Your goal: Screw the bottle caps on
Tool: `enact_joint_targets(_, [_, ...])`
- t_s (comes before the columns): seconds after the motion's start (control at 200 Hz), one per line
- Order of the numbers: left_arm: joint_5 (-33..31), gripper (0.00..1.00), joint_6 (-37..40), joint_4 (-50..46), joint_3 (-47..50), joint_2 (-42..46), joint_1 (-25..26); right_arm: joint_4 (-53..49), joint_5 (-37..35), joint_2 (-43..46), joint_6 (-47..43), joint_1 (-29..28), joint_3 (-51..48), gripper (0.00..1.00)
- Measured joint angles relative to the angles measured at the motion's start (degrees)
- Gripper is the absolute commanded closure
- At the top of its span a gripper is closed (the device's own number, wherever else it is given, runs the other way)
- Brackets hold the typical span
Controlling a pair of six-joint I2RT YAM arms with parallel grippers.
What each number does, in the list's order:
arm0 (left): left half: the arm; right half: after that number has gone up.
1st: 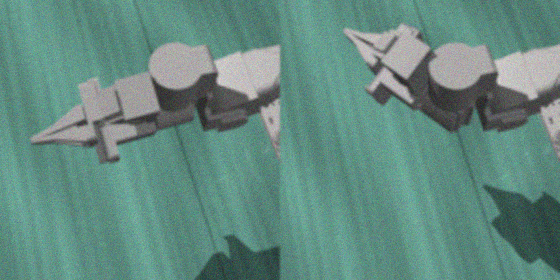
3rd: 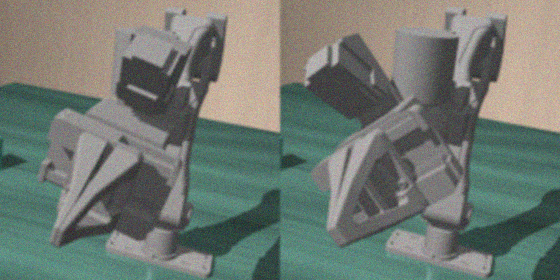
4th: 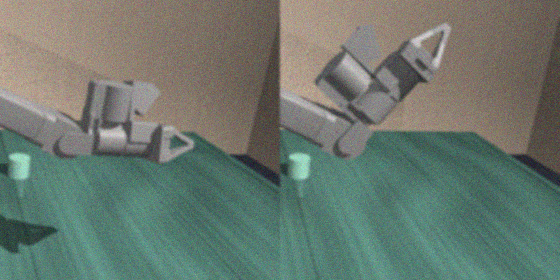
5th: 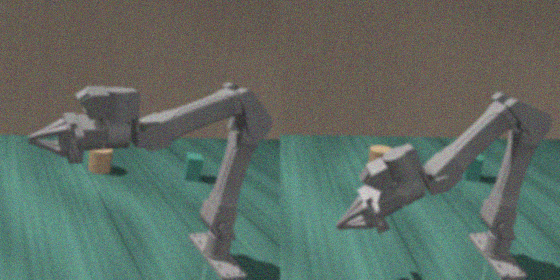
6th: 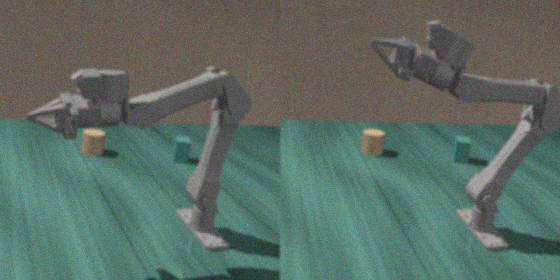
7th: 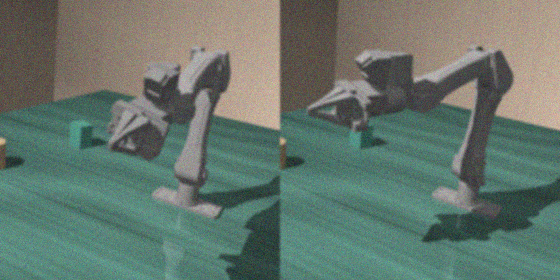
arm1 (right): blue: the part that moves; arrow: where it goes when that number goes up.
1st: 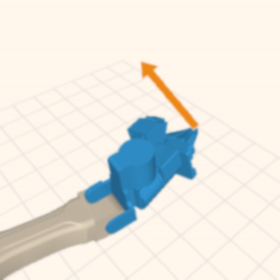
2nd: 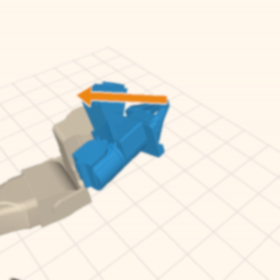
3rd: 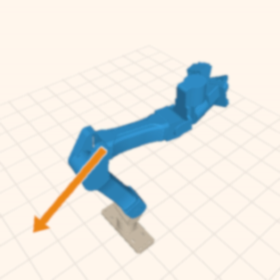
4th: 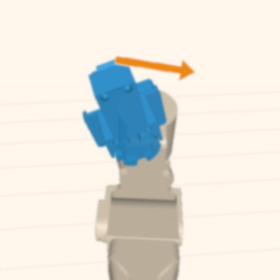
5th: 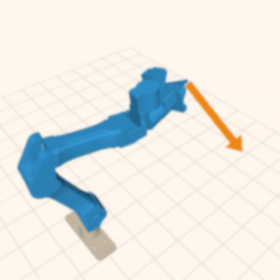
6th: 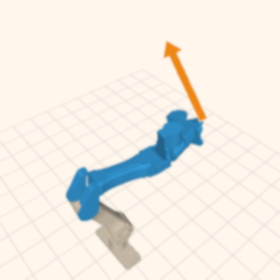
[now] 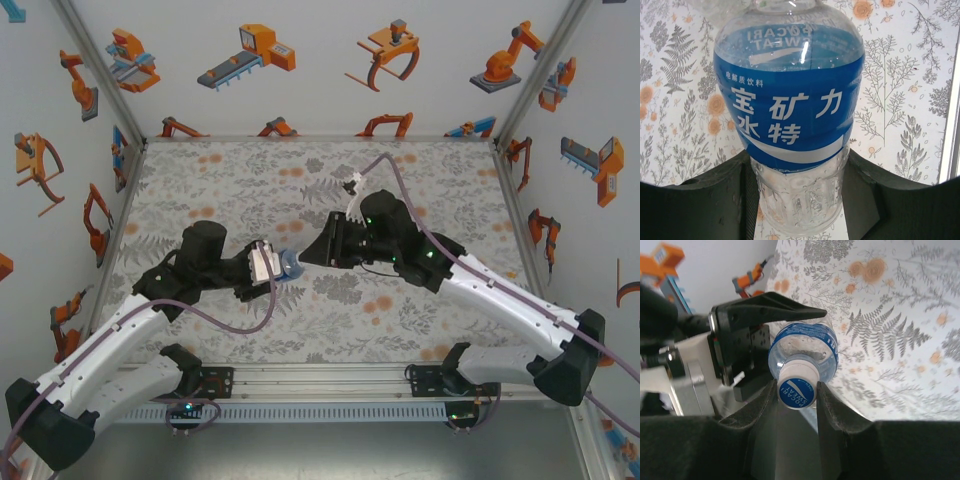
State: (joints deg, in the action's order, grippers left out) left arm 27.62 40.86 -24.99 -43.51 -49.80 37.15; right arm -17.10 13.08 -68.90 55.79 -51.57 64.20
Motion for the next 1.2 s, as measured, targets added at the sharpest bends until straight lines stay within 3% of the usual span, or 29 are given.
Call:
enact_joint_targets(0.075, [-0.6, 1.00, -0.2, -0.1, 0.0, -0.1, -0.1, 0.1, -1.2, -0.2, 3.9, 0.0, -0.3, 0.83])
enact_joint_targets(0.15, [-0.9, 1.00, -0.2, -0.1, 0.0, -0.2, -0.1, 0.1, -1.7, -0.3, 4.5, 0.0, -0.3, 0.67])
enact_joint_targets(0.3, [0.2, 1.00, 0.0, 0.7, 0.0, -0.2, 0.2, 0.0, -2.6, 0.2, -3.1, 0.2, 0.5, 0.46])
enact_joint_targets(0.491, [2.6, 1.00, 0.6, 1.1, 0.0, -0.2, 0.4, -0.5, -1.1, 4.2, -26.4, 0.8, 2.3, 0.43])
enact_joint_targets(0.786, [8.1, 1.00, 2.5, 0.9, 0.0, -0.2, 0.4, -10.6, 16.6, 3.5, -68.3, 0.8, 11.6, 0.46])
enact_joint_targets(0.966, [9.6, 1.00, 3.0, 0.6, 0.0, -0.3, 0.4, -12.1, 21.1, 0.8, -77.8, 0.8, 11.3, 0.47])
enact_joint_targets(1.202, [10.4, 1.00, 3.0, 0.1, -0.3, -1.2, 0.4, -10.8, 24.0, 0.2, -81.0, 0.7, 8.7, 0.50])
